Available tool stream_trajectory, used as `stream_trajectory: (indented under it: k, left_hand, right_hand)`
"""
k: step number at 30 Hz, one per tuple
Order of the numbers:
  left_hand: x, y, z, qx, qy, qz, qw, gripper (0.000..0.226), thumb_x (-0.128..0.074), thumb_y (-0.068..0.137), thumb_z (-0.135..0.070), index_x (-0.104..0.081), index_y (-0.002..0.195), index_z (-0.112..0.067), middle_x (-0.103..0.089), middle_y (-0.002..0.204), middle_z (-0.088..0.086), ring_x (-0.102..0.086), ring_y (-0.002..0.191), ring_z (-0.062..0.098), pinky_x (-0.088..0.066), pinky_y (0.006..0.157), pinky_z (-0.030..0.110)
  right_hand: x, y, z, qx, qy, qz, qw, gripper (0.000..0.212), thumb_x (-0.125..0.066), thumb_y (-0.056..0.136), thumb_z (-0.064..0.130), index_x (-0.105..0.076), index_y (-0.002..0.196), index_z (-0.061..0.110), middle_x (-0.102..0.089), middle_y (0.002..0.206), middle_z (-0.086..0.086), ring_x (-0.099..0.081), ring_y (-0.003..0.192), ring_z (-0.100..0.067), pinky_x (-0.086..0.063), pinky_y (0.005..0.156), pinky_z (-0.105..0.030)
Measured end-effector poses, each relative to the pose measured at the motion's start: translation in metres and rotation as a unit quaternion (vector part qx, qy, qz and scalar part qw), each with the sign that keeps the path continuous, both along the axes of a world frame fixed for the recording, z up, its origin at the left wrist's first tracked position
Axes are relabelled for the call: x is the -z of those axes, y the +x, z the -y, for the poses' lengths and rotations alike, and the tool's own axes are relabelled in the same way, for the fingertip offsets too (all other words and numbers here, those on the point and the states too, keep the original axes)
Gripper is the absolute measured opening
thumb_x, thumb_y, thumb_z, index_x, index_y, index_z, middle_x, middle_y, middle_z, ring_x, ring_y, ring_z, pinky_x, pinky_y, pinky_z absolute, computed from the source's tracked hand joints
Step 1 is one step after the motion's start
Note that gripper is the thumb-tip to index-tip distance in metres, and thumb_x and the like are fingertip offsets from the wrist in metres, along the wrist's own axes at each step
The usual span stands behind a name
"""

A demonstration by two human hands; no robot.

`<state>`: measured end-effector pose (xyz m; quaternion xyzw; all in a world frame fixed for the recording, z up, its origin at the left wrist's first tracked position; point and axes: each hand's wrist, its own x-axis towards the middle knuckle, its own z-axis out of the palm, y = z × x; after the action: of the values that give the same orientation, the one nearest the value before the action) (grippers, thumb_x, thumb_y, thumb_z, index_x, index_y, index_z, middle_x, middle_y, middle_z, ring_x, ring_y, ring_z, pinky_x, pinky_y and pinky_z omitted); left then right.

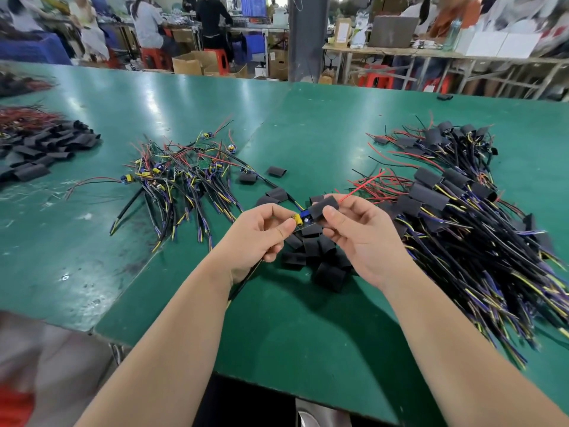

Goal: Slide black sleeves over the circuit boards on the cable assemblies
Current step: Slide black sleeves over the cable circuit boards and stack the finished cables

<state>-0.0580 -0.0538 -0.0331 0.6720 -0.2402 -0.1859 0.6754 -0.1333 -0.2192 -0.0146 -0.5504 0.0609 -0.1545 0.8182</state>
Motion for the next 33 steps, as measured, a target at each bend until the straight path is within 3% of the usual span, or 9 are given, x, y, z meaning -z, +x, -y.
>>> stream_trajectory:
  k: [3,8,10,13,18,21,26,30,33]
  left_hand:
    - [0.001,0.001,0.002,-0.007,-0.013,-0.008,1.0,0.01,-0.059,0.092,-0.007,-0.065,0.086,-0.013,-0.045,0.056,-0.006,-0.036,0.045,0.008,-0.03,0.041,0.02]
    - [0.002,0.002,0.002,-0.034,0.03,0.052,0.998,0.008,-0.067,0.088,-0.01,-0.066,0.083,-0.017,-0.051,0.047,-0.007,-0.036,0.039,0.011,-0.035,0.041,0.019]
    - [0.002,0.002,0.002,-0.045,0.033,0.066,0.996,0.009,-0.069,0.086,-0.011,-0.068,0.082,-0.019,-0.053,0.047,-0.008,-0.038,0.038,0.011,-0.036,0.042,0.018]
    - [0.001,0.001,0.005,-0.069,0.005,0.057,0.996,0.011,-0.073,0.081,-0.006,-0.066,0.081,-0.015,-0.059,0.054,-0.007,-0.039,0.038,0.011,-0.036,0.041,0.019]
    - [-0.002,-0.002,0.007,-0.081,-0.057,0.056,0.993,0.012,-0.073,0.079,-0.002,-0.072,0.075,-0.014,-0.059,0.052,-0.003,-0.047,0.042,0.009,-0.04,0.041,0.019]
    - [-0.004,-0.005,0.009,-0.067,-0.071,0.042,0.994,0.012,-0.071,0.081,-0.005,-0.075,0.076,-0.015,-0.057,0.051,-0.003,-0.047,0.044,0.008,-0.037,0.04,0.019]
    - [-0.005,-0.009,0.014,-0.052,-0.096,-0.027,0.994,0.02,-0.073,0.078,-0.001,-0.071,0.066,-0.017,-0.049,0.049,-0.003,-0.033,0.042,0.01,-0.024,0.04,0.017]
    - [-0.006,-0.011,0.017,-0.072,-0.098,-0.056,0.991,0.015,-0.075,0.077,-0.002,-0.068,0.074,-0.015,-0.057,0.052,-0.005,-0.033,0.038,0.006,-0.023,0.039,0.014]
    - [-0.007,-0.01,0.017,-0.09,-0.097,-0.064,0.989,0.014,-0.076,0.076,-0.004,-0.068,0.083,-0.013,-0.061,0.055,-0.006,-0.035,0.036,0.003,-0.025,0.037,0.013]
  right_hand:
    - [0.002,-0.001,-0.001,-0.011,-0.003,-0.01,1.0,0.012,-0.073,0.062,0.017,-0.063,0.07,0.019,-0.071,0.075,-0.002,-0.068,0.069,-0.015,-0.052,0.059,-0.021]
    - [0.006,0.001,-0.005,-0.003,-0.077,-0.041,0.996,0.018,-0.074,0.074,0.011,-0.063,0.089,0.009,-0.074,0.078,-0.003,-0.07,0.072,-0.015,-0.052,0.057,-0.021]
    - [0.007,0.001,-0.005,0.002,-0.081,-0.04,0.996,0.024,-0.076,0.07,0.015,-0.065,0.09,0.009,-0.075,0.08,-0.005,-0.07,0.075,-0.017,-0.052,0.058,-0.021]
    - [0.01,0.001,-0.005,-0.006,-0.089,-0.037,0.995,0.012,-0.072,0.078,0.007,-0.067,0.086,0.013,-0.075,0.078,-0.001,-0.07,0.074,-0.013,-0.053,0.059,-0.02]
    - [0.007,0.002,-0.005,-0.011,0.047,-0.047,0.998,0.018,-0.071,0.073,0.007,-0.06,0.087,0.008,-0.072,0.078,-0.005,-0.07,0.067,-0.016,-0.053,0.057,-0.021]
    - [0.006,0.002,-0.003,-0.005,0.087,-0.048,0.995,0.024,-0.072,0.069,0.014,-0.055,0.086,0.009,-0.071,0.08,-0.006,-0.07,0.063,-0.015,-0.053,0.056,-0.021]
    - [0.007,0.002,-0.003,-0.017,0.056,-0.051,0.997,0.015,-0.069,0.07,0.031,-0.069,0.066,0.016,-0.072,0.071,0.0,-0.067,0.058,-0.01,-0.052,0.053,-0.02]
    - [0.007,0.001,-0.001,-0.015,0.027,-0.053,0.998,0.025,-0.07,0.068,0.032,-0.059,0.078,0.012,-0.074,0.08,-0.004,-0.071,0.068,-0.016,-0.052,0.053,-0.02]
    - [0.008,0.002,-0.003,-0.003,0.014,-0.062,0.998,0.029,-0.074,0.064,0.027,-0.061,0.085,0.012,-0.074,0.087,-0.007,-0.072,0.075,-0.021,-0.052,0.055,-0.021]
